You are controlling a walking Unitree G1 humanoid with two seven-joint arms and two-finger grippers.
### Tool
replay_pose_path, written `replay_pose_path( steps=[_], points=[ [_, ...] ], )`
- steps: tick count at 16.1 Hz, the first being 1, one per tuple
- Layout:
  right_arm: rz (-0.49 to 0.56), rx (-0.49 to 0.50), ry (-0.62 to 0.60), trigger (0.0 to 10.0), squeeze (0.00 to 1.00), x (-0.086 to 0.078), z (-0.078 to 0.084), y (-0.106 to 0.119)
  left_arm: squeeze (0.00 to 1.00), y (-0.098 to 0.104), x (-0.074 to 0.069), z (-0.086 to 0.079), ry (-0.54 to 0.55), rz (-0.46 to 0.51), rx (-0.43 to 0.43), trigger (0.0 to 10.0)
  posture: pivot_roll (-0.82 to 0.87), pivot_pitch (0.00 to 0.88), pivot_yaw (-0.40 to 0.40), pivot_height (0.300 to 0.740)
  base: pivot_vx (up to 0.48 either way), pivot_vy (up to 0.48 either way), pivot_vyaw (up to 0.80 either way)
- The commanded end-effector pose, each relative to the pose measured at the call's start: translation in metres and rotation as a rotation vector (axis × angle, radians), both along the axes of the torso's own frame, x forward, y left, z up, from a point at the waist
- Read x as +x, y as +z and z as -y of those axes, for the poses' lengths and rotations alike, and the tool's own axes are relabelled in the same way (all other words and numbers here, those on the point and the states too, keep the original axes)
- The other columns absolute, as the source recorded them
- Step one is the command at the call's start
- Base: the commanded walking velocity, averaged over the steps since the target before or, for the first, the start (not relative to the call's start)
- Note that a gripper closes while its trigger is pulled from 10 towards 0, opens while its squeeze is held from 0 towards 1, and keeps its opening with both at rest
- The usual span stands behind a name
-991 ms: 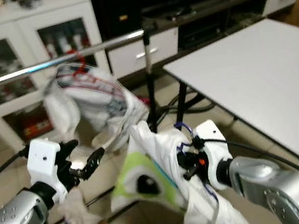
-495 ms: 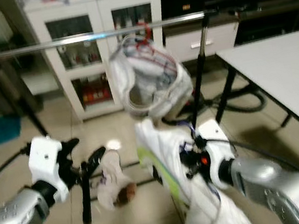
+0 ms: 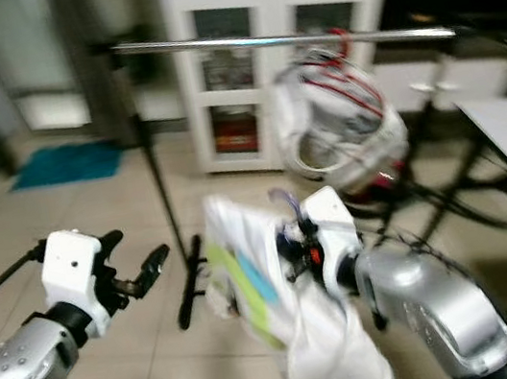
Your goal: Hang hanger
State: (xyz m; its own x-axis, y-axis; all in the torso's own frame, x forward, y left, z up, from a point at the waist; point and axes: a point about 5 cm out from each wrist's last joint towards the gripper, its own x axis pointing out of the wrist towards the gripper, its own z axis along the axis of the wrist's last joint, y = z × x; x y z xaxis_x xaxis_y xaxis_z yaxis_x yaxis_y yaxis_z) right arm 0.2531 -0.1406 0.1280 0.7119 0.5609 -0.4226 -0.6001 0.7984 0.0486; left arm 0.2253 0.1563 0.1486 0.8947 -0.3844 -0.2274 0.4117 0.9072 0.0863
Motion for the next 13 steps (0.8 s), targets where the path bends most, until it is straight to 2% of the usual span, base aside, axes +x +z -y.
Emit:
replay_pose_path(
  steps=[1,3,5,6,7,9,11,12,13],
  points=[
    [0.029,-0.012,0.006,10.0,0.00,0.004,-0.001,0.002,0.00,0.003,0.002,-0.003,0.017,0.016,0.009,10.0,0.12,0.000,-0.033,0.740,0.000,0.000,0.80],
    [0.072,0.005,0.004,10.0,0.00,0.013,-0.002,0.010,0.00,0.004,0.002,-0.007,0.007,0.035,0.033,10.0,0.12,0.000,-0.043,0.740,0.000,0.000,0.00],
    [0.121,-0.003,0.039,10.0,0.00,0.018,-0.005,0.018,0.00,0.004,0.003,-0.010,-0.010,0.023,0.018,10.0,0.12,0.000,-0.050,0.740,0.000,0.000,0.00],
    [0.150,0.022,0.055,10.0,0.00,0.023,-0.006,0.025,1.00,0.006,0.005,-0.013,-0.013,0.028,-0.019,10.0,0.11,0.000,-0.054,0.740,0.000,0.000,0.00],
    [0.160,0.033,0.062,10.0,0.00,0.025,-0.007,0.028,1.00,0.007,0.007,-0.013,-0.013,0.036,-0.024,10.0,0.11,0.000,-0.057,0.740,0.000,0.000,0.00],
    [0.164,0.154,0.075,10.0,0.00,0.030,-0.008,0.042,1.00,0.005,0.013,-0.014,-0.043,0.041,-0.019,10.0,0.11,0.000,-0.078,0.740,0.000,0.000,0.00],
    [0.161,0.188,0.083,10.0,0.00,0.032,-0.009,0.046,1.00,0.007,0.017,-0.006,-0.112,0.055,-0.040,10.0,0.11,0.000,-0.089,0.740,0.000,0.000,0.00],
    [0.149,0.185,0.063,10.0,0.00,0.037,-0.010,0.048,1.00,0.013,0.022,0.009,-0.196,0.067,-0.129,10.0,0.10,0.000,-0.093,0.740,0.000,0.000,0.00],
    [0.152,0.183,0.057,10.0,0.00,0.040,-0.011,0.049,1.00,0.016,0.024,0.015,-0.235,0.061,-0.167,10.0,0.10,0.000,-0.092,0.740,0.000,0.000,0.00]
  ],
)
